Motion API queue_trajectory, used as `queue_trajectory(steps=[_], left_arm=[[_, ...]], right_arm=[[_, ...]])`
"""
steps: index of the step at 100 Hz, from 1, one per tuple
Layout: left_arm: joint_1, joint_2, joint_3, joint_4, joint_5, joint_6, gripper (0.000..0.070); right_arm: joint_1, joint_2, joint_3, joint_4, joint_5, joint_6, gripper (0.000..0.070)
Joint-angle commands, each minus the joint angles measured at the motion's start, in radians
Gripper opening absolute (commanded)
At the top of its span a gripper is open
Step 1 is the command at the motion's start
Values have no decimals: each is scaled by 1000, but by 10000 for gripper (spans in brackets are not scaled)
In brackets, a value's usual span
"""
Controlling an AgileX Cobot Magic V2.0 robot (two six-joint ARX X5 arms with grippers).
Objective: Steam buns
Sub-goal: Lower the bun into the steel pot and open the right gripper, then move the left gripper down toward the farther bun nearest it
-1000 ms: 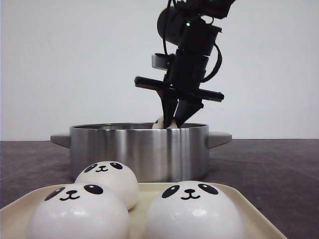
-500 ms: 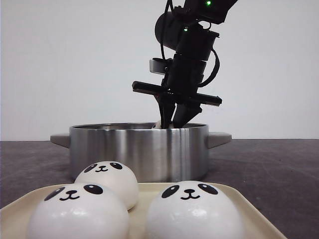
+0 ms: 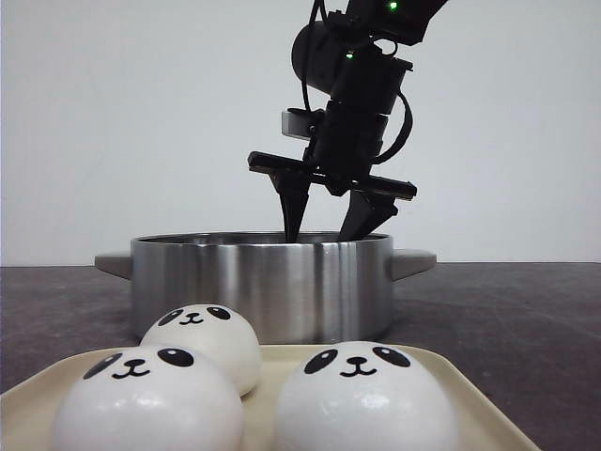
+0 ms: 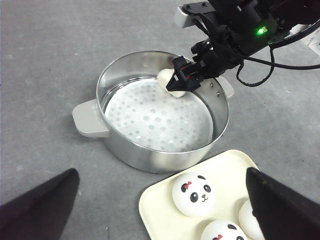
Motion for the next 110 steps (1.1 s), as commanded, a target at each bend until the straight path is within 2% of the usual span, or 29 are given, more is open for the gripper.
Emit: queue_trajectory(steps=[1, 25, 28, 36, 37, 51, 66, 83, 100, 110], left_arm=[[-5, 6, 16, 10, -5, 2, 661], [-5, 7, 16, 11, -5, 2, 660], [-5, 7, 16, 11, -5, 1, 660], [-5, 13, 13, 12, -4, -18, 661], [-5, 14, 12, 12, -4, -23, 661], [-5, 65, 3, 12, 18, -72, 661], [-25, 181, 0, 11, 36, -162, 661], [-94, 361, 0, 11, 79, -184, 660], [-162, 532, 0, 27, 79, -206, 660], [-196, 617, 0, 43, 79, -225, 660]], right_arm=[[11, -14, 47, 8, -4, -1, 361], [35, -152, 150, 8, -16, -47, 350], [40, -178, 153, 10, -8, -60, 295], [60, -256, 153, 8, 65, -105, 19], [63, -266, 153, 8, 74, -111, 0], [108, -415, 153, -13, 178, -171, 4], [179, -573, 153, -61, 232, -202, 4], [262, -720, 153, -157, 342, -207, 4], [300, -820, 153, -259, 478, -203, 4], [300, -867, 153, -306, 507, -193, 4]])
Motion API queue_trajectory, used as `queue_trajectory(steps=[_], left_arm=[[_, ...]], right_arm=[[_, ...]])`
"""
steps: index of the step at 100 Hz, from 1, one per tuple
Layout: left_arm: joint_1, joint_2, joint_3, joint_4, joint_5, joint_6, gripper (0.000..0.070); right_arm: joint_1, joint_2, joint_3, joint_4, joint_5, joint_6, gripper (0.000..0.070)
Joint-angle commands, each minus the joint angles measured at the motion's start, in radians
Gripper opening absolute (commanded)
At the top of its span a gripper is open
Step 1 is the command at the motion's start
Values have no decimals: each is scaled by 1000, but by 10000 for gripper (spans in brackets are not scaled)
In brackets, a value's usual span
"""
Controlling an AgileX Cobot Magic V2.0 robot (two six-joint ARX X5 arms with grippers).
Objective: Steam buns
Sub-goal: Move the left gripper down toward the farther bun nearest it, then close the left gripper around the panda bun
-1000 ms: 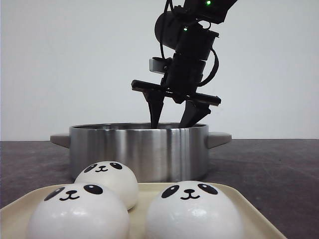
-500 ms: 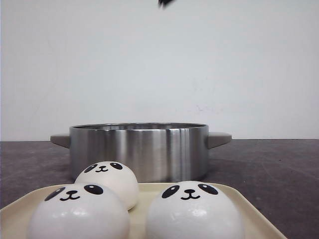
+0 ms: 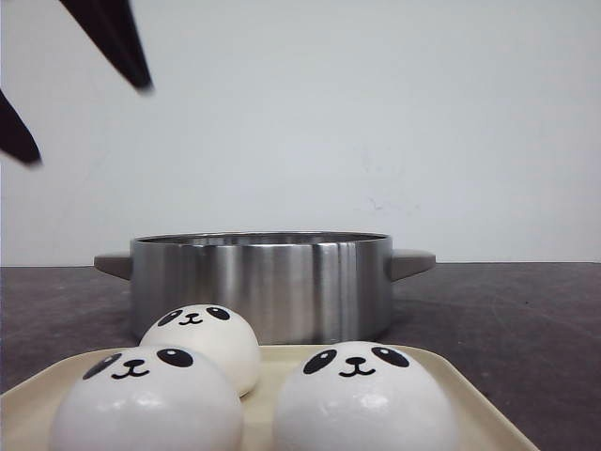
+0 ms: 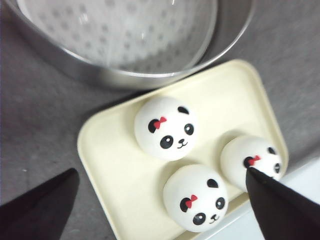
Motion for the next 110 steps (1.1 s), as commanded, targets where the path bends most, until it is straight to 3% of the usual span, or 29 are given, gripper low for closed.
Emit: queue_trajectory(steps=[1, 23, 50, 88, 95, 105, 110], left_arm=[[-28, 50, 4, 16, 1, -26, 660], [-88, 201, 4, 89, -8, -48, 659], [-109, 335, 4, 199, -78, -100, 647], [-110, 453, 4, 186, -78, -121, 615], [-110, 454, 4, 180, -78, -131, 489], [-110, 454, 4, 172, -77, -135, 139], [-110, 453, 4, 170, -77, -135, 0]], right_arm=[[12, -19, 19, -12, 14, 2, 4], [12, -92, 19, -49, 16, 16, 4], [12, -127, 19, -123, 16, 50, 4], [12, -140, 19, -188, 16, 70, 4], [12, -145, 19, -192, 16, 70, 4], [12, -145, 19, -191, 17, 70, 4], [12, -145, 19, -191, 17, 70, 4]])
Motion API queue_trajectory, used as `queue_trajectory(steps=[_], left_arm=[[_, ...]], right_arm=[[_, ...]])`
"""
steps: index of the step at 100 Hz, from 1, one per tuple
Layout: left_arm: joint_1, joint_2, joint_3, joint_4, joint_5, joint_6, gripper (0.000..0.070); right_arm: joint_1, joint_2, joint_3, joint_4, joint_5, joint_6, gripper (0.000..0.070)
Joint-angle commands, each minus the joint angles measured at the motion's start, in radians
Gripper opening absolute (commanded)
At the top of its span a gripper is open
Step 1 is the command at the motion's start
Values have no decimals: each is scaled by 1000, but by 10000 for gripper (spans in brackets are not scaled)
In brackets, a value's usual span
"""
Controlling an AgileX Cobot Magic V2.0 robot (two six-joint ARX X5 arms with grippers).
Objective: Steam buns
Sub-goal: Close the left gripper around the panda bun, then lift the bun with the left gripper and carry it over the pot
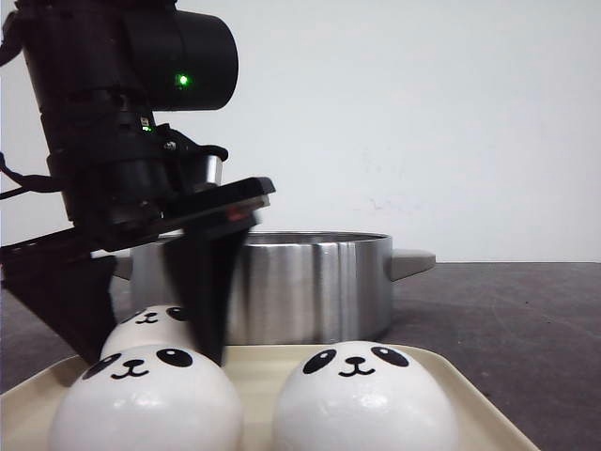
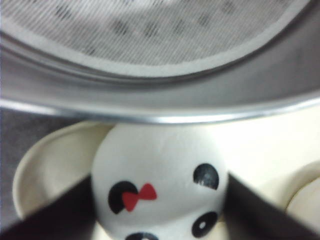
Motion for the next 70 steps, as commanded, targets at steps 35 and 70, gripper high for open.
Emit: queue_trajectory(steps=[35, 70], left_arm=[[-44, -180, 44, 31, 2, -4, 0], [43, -225, 187, 47, -2, 92, 3]], right_arm=[[12, 8, 19, 1, 7, 11, 4], [12, -7, 19, 5, 3, 17, 4]])
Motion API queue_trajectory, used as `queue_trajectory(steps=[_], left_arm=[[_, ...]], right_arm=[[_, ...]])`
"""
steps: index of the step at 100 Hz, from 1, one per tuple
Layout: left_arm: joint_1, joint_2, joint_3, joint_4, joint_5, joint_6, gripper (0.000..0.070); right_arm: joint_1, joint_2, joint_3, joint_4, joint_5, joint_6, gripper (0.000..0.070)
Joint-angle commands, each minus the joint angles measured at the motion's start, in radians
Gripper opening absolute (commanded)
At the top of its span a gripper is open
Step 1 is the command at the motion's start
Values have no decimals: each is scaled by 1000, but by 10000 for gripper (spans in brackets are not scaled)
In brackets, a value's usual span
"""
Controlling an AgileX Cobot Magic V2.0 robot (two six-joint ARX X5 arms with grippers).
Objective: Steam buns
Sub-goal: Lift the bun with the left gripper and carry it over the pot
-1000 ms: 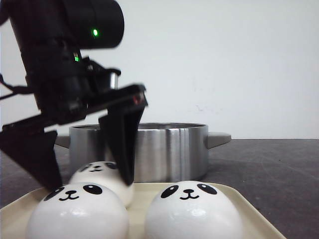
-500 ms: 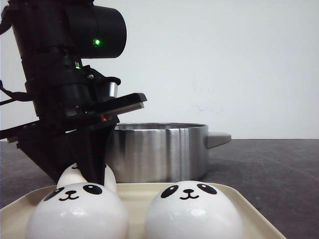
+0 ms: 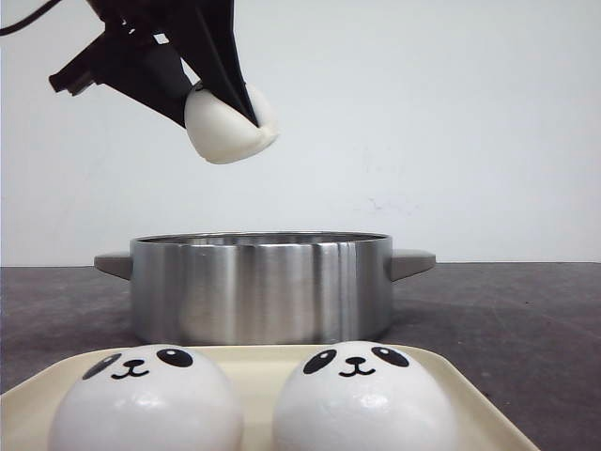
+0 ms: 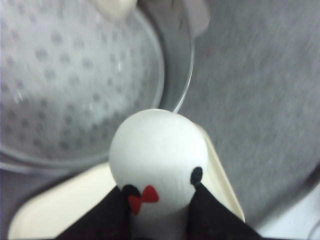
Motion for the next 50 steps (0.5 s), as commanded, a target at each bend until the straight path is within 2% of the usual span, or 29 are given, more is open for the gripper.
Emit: queue_trajectory(steps=[1, 18, 50], left_arm=[[16, 49, 43, -3, -2, 51, 3], [87, 183, 154, -3, -4, 97, 3], [179, 488, 352, -5, -18, 103, 3]], right_arm=[[12, 6, 19, 11, 3, 14, 4], [12, 9, 19, 7, 2, 14, 4], [12, 6, 19, -14, 3, 22, 4]])
